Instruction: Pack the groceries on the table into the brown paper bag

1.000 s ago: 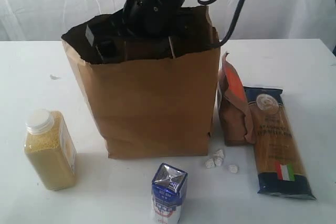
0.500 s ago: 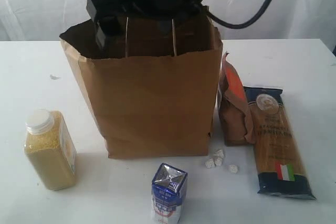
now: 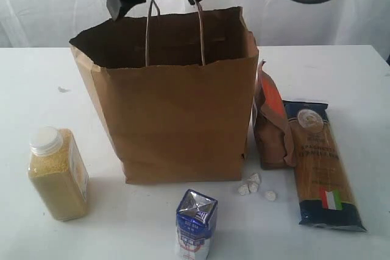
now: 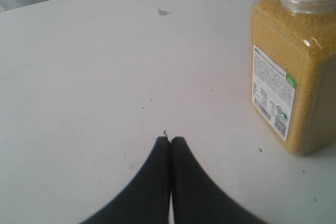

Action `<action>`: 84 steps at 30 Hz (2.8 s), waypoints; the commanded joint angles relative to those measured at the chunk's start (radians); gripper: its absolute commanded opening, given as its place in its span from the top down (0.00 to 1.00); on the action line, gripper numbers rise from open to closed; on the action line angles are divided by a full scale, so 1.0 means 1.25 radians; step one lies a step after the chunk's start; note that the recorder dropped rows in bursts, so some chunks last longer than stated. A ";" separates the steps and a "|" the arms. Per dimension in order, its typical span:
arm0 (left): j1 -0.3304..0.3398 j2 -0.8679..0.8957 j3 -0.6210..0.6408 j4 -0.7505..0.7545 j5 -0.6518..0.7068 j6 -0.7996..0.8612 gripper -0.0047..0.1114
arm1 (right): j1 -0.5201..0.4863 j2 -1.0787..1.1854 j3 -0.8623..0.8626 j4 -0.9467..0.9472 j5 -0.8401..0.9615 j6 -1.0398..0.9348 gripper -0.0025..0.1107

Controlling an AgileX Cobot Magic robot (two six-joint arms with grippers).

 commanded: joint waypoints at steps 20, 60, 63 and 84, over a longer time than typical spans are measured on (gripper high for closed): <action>0.003 -0.004 0.003 -0.008 0.000 -0.001 0.96 | 0.061 -0.174 -0.002 -0.073 -0.027 0.001 0.06; 0.003 -0.004 0.003 -0.008 0.000 -0.001 0.96 | 0.434 -0.099 0.088 -0.007 -0.011 0.054 0.62; 0.003 -0.004 0.003 -0.008 0.000 -0.001 0.96 | 0.434 -0.071 0.092 0.048 -0.044 0.052 0.62; 0.003 -0.004 0.003 -0.008 0.000 -0.001 0.96 | 0.271 0.212 0.075 -0.029 -0.202 0.264 0.25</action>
